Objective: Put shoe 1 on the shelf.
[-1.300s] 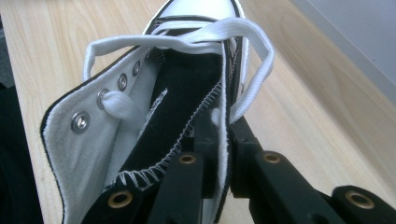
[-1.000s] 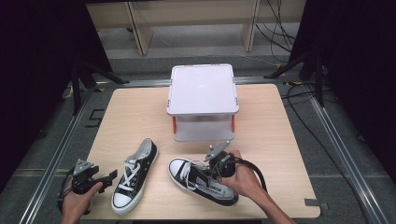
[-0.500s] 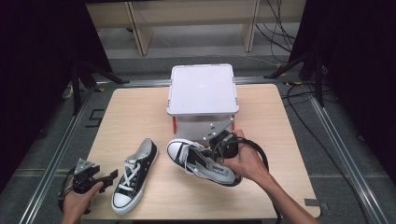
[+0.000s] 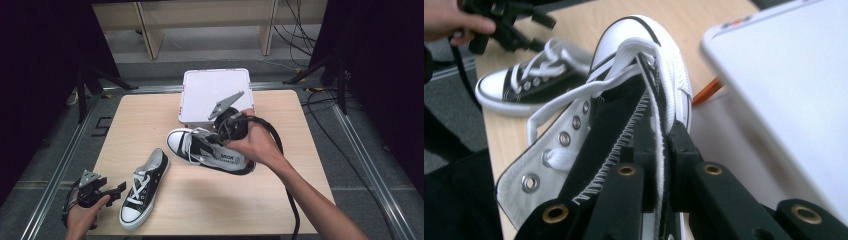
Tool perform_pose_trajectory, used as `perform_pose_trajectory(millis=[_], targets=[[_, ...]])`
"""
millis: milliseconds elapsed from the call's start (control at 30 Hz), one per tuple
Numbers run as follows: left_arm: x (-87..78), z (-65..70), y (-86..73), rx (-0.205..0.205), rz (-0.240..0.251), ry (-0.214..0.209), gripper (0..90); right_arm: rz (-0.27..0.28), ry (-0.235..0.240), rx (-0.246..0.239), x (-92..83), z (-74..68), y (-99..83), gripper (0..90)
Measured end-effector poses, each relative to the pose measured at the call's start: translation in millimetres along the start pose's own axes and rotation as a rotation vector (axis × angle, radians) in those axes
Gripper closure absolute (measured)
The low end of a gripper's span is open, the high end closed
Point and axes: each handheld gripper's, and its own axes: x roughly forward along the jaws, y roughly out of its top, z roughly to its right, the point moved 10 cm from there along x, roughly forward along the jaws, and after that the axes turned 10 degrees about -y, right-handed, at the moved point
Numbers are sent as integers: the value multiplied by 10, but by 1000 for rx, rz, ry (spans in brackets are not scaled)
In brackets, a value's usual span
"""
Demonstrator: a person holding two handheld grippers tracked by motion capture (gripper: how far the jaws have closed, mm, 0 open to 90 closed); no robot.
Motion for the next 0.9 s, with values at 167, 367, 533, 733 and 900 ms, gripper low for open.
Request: perform_pose_trajectory(millis=[167, 367, 533, 733, 900], targets=[[2, 5, -3, 1, -2, -1, 181, 4, -39, 22, -44, 238, 232, 870], [-1, -3, -14, 6, -12, 3, 181, 25, -98, 104, -24, 664, 489, 870], [0, 7, -8, 1, -4, -4, 181, 34, -128, 187, 42, 886, 576, 870], [-1, 8, -6, 5, -4, -3, 181, 35, -204, 310, 196, 1249, 670, 870], [5, 14, -4, 9, -3, -9, 181, 23, -282, 461, 333, 1597, 702, 869]])
